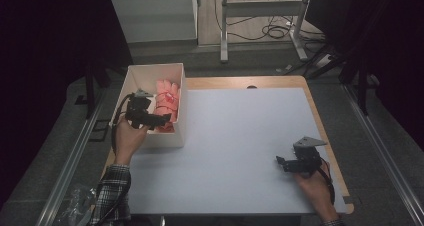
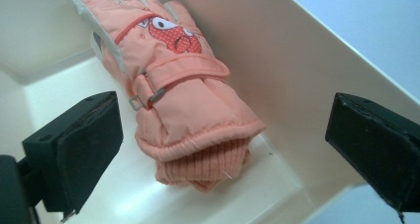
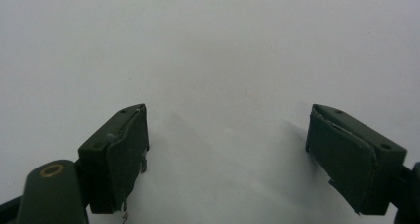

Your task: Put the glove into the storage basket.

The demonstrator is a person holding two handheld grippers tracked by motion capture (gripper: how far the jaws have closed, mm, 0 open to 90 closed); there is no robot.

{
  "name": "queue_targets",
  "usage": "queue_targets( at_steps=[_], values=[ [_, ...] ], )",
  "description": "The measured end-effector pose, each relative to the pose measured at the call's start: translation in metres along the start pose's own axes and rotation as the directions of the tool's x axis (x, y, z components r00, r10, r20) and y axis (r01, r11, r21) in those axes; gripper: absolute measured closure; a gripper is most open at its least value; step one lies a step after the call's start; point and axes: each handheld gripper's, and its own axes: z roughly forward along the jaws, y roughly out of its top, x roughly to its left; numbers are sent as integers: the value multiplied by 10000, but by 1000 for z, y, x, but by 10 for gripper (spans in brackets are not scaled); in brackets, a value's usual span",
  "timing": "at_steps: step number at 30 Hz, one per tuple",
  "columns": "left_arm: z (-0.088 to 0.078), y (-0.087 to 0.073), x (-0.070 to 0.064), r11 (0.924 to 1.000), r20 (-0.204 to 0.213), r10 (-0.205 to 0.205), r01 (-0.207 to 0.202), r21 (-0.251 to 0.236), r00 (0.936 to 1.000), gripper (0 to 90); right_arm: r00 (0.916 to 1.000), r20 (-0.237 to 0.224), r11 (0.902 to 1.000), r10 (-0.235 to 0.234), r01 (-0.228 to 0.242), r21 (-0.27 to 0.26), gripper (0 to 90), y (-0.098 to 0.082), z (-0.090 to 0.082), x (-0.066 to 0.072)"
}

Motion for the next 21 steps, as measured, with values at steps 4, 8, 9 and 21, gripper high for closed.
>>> queue_targets(
  at_steps=[4, 8, 9, 21],
  values=[
    [-4, -6, -2, 10000, 69, -33, 33, -62, 10000, 18, 10000, 3, 10000, -3, 3, 1, 169, 0, 0, 0],
    [-7, -10, -4, 9999, 140, 2, 0, -125, 9999, 19, 10000, 5, 10000, -4, 4, 0, 168, 0, 0, 0],
    [-8, -11, -4, 9999, 170, -7, 9, -120, 9999, 20, 10000, 3, 10000, 10, -10, 5, 168, 0, 0, 0],
    [-13, -27, -13, 9995, 453, 152, -139, -293, 9989, 21, 10000, 7, 10000, -17, 17, -12, 168, 0, 0, 0]
  ],
)
